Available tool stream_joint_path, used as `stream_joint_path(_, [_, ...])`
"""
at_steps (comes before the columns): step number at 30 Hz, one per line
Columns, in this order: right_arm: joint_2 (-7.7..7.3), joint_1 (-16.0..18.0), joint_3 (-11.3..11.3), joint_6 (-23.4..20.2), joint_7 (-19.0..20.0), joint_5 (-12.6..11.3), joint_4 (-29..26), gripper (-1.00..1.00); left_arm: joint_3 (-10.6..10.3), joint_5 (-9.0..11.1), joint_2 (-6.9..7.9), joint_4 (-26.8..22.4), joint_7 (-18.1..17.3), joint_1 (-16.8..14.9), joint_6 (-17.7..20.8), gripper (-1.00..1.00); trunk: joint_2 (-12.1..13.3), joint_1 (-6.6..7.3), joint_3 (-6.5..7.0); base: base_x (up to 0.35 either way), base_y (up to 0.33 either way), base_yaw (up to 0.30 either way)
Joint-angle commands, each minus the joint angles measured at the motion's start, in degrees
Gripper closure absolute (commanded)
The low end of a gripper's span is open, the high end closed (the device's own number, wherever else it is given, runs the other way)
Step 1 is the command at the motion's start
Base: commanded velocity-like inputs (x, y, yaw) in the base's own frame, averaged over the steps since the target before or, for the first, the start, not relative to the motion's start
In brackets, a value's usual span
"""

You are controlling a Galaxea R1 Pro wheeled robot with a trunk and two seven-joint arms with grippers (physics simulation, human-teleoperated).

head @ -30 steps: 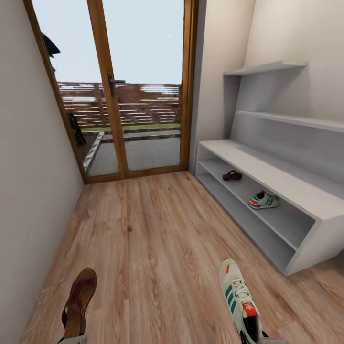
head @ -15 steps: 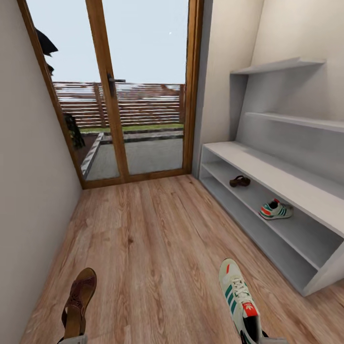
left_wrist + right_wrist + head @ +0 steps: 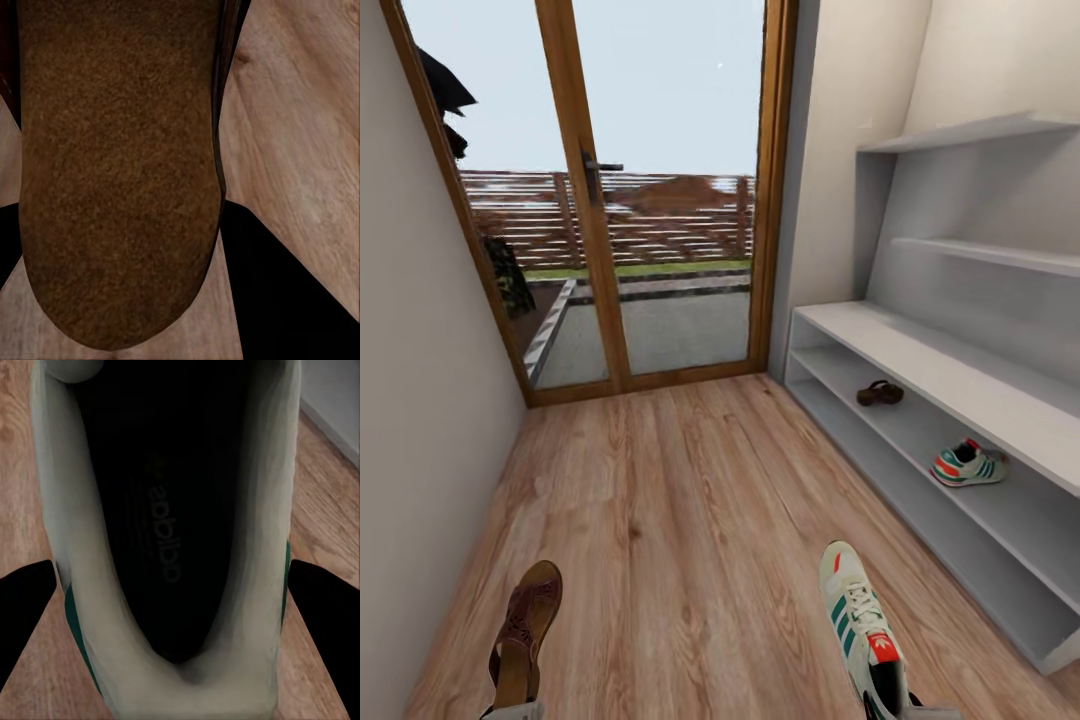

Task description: Pick up the two gym shoes and the two sandals from the corridor floor and place them onto the hallstand (shoe rack) in the corridor, making sure they are on the rack and not on the floor. Arrange them so the two gym shoes are next to each other and the two sandals are next to each other.

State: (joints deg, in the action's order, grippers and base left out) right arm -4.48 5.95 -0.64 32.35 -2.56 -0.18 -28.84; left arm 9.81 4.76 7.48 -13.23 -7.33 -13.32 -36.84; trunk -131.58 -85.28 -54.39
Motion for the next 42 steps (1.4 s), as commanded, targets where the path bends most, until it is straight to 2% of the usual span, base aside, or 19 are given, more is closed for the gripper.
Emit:
stream_joint_path(1, [-0.01,0.03,0.03,0.16,-0.16,0.01,0.01,1.0,0.21,0.33,0.0,0.04,-0.49,-0.03,-0.08,1.0,-0.02,-0.02,-0.05,0.332,0.098,0.0])
stream_joint_path(14, [-0.01,0.03,0.03,0.17,-0.16,0.01,-0.04,1.0,0.2,0.33,0.0,0.13,-0.49,-0.04,-0.08,1.0,-0.02,-0.02,-0.05,0.333,0.086,0.0])
stream_joint_path(42, [-0.01,0.03,-0.06,0.17,-0.25,0.01,-0.08,1.0,0.21,0.33,0.0,0.12,-0.49,-0.04,-0.08,1.0,-0.02,-0.02,-0.05,0.336,0.003,-0.008])
